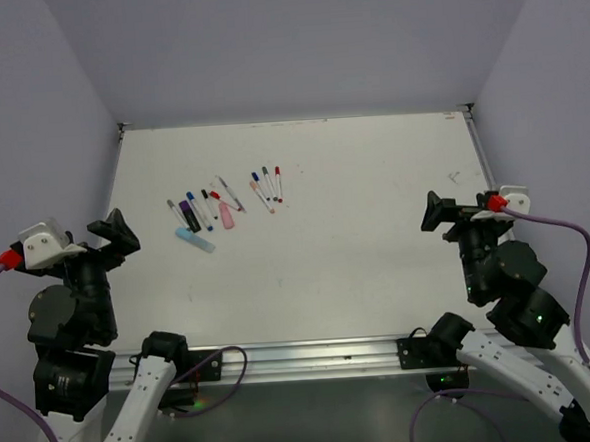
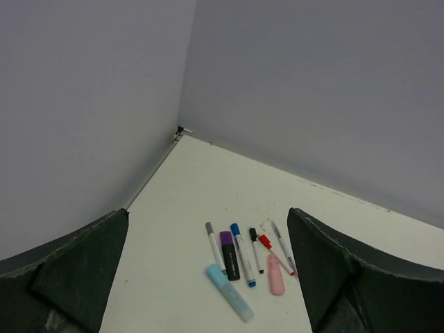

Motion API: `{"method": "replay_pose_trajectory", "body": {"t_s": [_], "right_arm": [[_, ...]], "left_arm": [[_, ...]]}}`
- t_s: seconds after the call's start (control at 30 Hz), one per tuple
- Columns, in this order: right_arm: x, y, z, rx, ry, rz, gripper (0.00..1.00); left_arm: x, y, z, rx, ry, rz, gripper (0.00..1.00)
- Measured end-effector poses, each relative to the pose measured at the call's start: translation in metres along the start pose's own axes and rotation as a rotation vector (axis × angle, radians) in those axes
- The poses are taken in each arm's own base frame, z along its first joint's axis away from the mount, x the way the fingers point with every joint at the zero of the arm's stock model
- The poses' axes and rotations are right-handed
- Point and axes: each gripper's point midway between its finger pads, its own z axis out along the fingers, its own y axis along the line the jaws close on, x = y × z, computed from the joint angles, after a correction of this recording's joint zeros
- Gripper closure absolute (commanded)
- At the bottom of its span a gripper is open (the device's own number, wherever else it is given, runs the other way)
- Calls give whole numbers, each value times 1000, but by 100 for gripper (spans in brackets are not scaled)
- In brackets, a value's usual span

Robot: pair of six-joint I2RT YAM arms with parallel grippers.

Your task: Open the pen caps

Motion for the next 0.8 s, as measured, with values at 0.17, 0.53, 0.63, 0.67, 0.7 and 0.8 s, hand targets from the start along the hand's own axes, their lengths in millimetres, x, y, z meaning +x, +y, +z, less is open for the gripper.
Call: {"method": "replay_pose_trajectory", "body": {"t_s": [0.17, 0.53, 0.63, 0.67, 0.7, 0.8], "right_arm": [[7, 13, 5, -42, 30, -27, 1], [83, 118, 50, -251, 340, -156, 2], [119, 147, 65, -278, 453, -192, 1], [127, 157, 71, -286, 481, -199, 1], [135, 168, 78, -293, 507, -206, 1], [152, 204, 102, -307, 550, -203, 11]], "left_arm": [[5, -1, 2, 3, 10, 5, 0], [65, -39, 35, 111, 209, 53, 0], [95, -53, 48, 138, 305, 62, 0], [105, -57, 52, 148, 337, 62, 0], [114, -62, 56, 160, 363, 62, 0], [136, -73, 66, 182, 433, 65, 0]]}}
